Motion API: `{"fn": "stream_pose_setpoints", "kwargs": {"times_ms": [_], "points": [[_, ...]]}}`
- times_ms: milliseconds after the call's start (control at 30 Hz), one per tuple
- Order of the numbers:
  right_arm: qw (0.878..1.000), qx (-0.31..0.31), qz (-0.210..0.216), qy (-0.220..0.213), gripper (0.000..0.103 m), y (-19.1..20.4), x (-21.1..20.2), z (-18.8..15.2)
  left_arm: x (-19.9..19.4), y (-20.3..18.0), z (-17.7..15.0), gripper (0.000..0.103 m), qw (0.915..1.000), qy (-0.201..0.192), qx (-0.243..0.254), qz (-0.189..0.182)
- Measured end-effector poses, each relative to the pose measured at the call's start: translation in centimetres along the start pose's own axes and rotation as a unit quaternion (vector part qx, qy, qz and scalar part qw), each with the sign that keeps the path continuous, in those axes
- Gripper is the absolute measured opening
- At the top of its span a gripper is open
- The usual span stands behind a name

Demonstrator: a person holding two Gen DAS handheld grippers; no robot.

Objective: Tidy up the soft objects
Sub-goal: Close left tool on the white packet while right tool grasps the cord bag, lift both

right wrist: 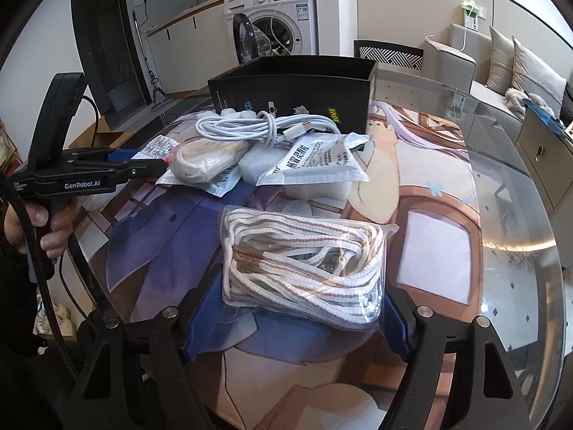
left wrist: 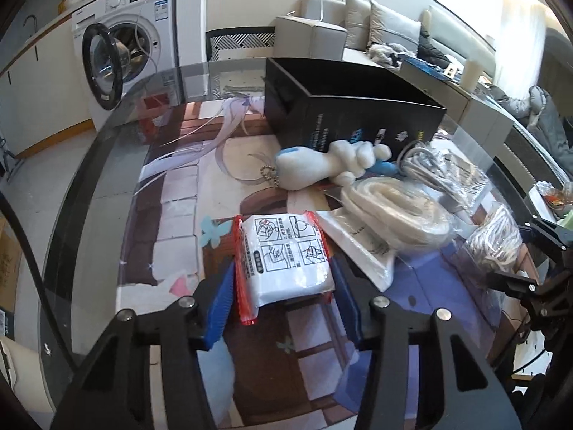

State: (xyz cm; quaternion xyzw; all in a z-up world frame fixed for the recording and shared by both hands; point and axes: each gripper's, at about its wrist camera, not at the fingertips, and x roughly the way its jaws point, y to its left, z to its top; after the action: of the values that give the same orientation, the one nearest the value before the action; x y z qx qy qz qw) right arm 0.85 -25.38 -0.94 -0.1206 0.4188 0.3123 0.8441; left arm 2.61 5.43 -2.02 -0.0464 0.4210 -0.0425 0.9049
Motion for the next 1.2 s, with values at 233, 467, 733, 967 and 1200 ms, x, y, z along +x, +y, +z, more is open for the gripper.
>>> {"fn": "stream_pose_setpoints", "kwargs": {"times_ms": [233, 467, 733, 967, 1200], "points": [[1.0, 0.011, -0.004, -0.02, 0.077, -0.9, -2.1, -0.3, -1.1, -0.6, 0.4, 0.051, 0.9997, -0.02, 0.001, -0.011], [0.998, -0.002, -0.043, -0.044, 0.077, -0.7, -4.3, 1.4, -2.4, -1.1, 1.4, 0.051, 0.9991, -0.04, 0.001, -0.013], [0.996, -0.009, -0.059, -0.074, 0.077, -0.4, -5.5, 4.1, -3.2, -2.0, 3.1, 0.051, 0.9984, -0.054, 0.009, -0.016], [0.996, 0.018, 0.013, -0.088, 0.077, -0.8, -5.2, 6.6, -3.4, -2.9, 4.9, 0.051, 0.9979, -0.058, 0.019, -0.018], [0.996, -0.001, 0.007, -0.087, 0.077, -0.2, -3.9, 8.7, -2.9, -3.6, 6.7, 0.051, 0.9975, -0.061, 0.027, -0.026]]}}
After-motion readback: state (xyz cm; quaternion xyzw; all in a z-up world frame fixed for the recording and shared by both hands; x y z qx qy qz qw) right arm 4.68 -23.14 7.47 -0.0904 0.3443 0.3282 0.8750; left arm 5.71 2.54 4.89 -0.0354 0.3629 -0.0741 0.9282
